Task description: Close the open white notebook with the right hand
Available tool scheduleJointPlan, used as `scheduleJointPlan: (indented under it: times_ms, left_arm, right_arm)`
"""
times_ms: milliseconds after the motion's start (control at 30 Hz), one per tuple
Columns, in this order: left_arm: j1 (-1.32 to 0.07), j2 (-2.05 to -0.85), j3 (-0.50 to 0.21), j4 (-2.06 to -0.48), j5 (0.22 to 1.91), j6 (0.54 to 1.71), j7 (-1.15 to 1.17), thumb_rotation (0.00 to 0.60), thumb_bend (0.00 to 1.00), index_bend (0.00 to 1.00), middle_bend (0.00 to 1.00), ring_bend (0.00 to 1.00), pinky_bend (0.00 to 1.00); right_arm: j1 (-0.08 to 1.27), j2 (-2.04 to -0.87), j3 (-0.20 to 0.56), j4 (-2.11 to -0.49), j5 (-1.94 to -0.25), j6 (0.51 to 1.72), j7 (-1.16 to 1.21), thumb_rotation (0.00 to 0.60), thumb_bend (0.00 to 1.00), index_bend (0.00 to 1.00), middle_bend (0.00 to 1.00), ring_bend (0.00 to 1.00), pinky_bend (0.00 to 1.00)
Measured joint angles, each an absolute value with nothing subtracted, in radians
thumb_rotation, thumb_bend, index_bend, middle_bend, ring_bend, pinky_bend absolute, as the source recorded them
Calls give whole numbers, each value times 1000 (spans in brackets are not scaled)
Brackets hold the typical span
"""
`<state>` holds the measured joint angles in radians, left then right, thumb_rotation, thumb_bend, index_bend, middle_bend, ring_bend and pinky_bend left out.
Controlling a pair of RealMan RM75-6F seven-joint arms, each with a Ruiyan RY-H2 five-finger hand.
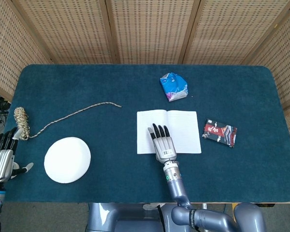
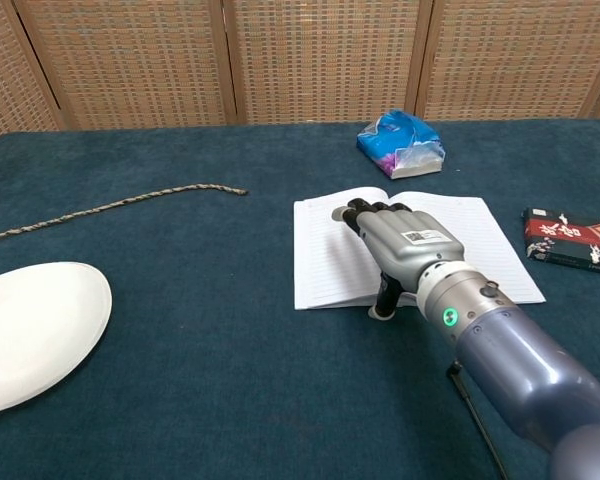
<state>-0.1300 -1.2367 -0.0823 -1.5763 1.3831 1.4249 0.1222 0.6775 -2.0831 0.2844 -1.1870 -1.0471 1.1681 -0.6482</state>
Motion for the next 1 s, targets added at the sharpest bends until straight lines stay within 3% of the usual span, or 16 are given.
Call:
scheduleJointPlan:
  times_ms: [133, 333, 1000]
  left_arm:
    - [-131, -1237, -79, -1579, 1389, 1425, 122, 600, 100, 0, 0, 0, 0]
    - [-131, -1235, -79, -1580, 1387, 1423, 117, 600, 100, 0, 0, 0, 0]
    - [-130, -1231, -73, -1590, 1401, 1429, 109, 600, 100, 0, 0, 0, 0]
  right_arm:
    - [681, -2094, 285, -1167, -1065, 1176, -630, 600, 358, 84, 0, 0, 0]
    - [681, -2108, 287, -1134, -1082, 1182, -601, 600, 509, 110, 0, 0, 0]
    - [644, -2110, 284, -1133, -1118, 1220, -554, 600, 776, 127, 0, 0, 0]
